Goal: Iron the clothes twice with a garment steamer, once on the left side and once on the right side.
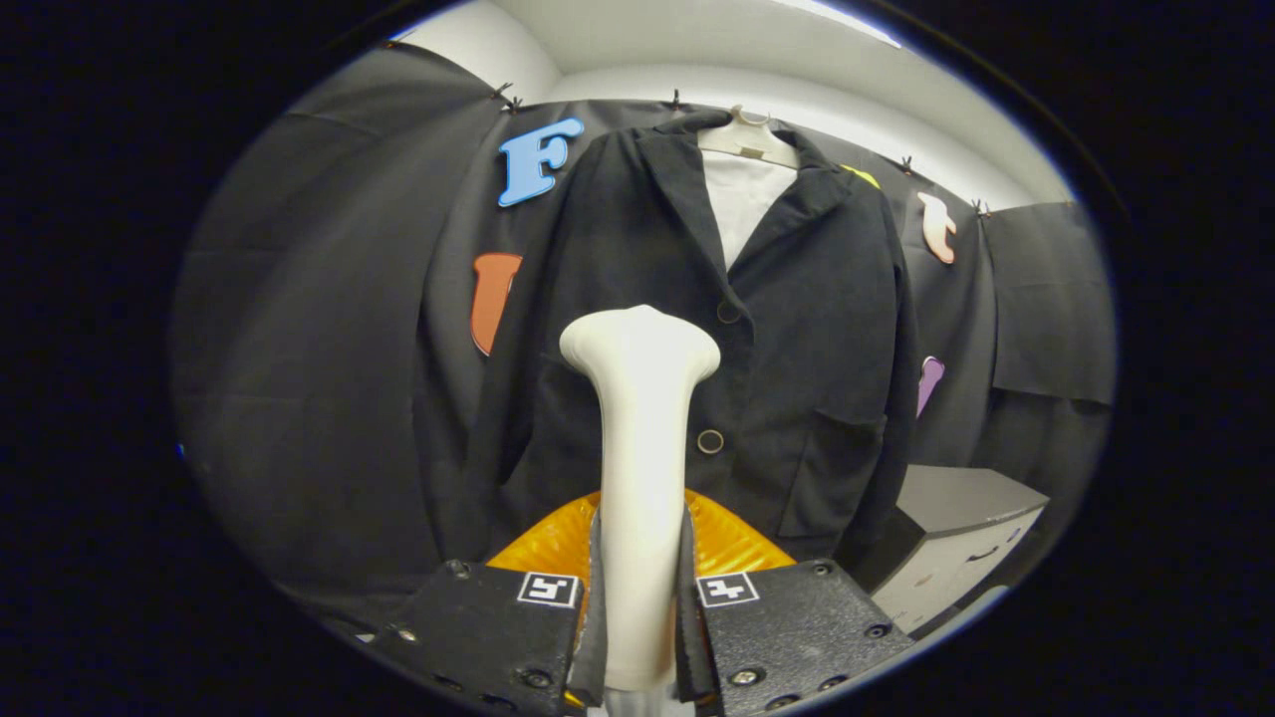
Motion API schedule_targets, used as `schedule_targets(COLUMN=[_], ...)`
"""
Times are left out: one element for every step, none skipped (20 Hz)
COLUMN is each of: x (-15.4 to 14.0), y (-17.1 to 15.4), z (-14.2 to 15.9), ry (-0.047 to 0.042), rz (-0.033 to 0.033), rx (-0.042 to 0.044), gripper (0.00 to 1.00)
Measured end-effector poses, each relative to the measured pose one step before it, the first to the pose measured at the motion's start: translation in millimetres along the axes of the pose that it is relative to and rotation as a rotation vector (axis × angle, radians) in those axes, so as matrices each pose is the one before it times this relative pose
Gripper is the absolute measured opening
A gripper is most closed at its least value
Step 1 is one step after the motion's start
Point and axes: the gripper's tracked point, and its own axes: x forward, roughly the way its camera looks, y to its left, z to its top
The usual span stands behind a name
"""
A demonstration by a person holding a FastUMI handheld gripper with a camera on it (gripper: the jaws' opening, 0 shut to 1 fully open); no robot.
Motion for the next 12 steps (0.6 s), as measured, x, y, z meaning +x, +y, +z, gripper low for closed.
schedule_targets(x=[-0.78, 0.33, -0.51, -0.45, -0.75, -0.97, -0.65, -0.23, -0.85, -1.56, -0.74, -0.62], y=[0.63, 0.25, -0.35, -1.44, -1.99, -0.38, 0.06, 1.47, 1.02, -0.46, -0.69, 0.02], z=[-5.67, -7.11, -9.09, -6.88, -7.19, -5.78, -4.66, -6.1, -4.83, -4.91, -5.04, -6.53], ry=[0.01307, 0.01679, 0.02174, 0.01716, 0.01249, 0.00933, 0.01028, 0.00944, 0.0078, 0.00849, 0.01111, 0.01415], rz=[0.00555, 0.00366, 0.0022, -0.00083, -0.00441, -0.00473, -0.00031, 0.00432, 0.00357, 0.00226, 0.00178, 0.00364], rx=[-0.00293, -0.00081, 0.00253, 0.00356, 0.00505, 0.00097, -0.00273, -0.00191, -0.00329, -0.0029, -0.00029, 0.00093], gripper=[0.3, 0.3, 0.3, 0.3, 0.3, 0.3, 0.3, 0.3, 0.3, 0.3, 0.3, 0.3])
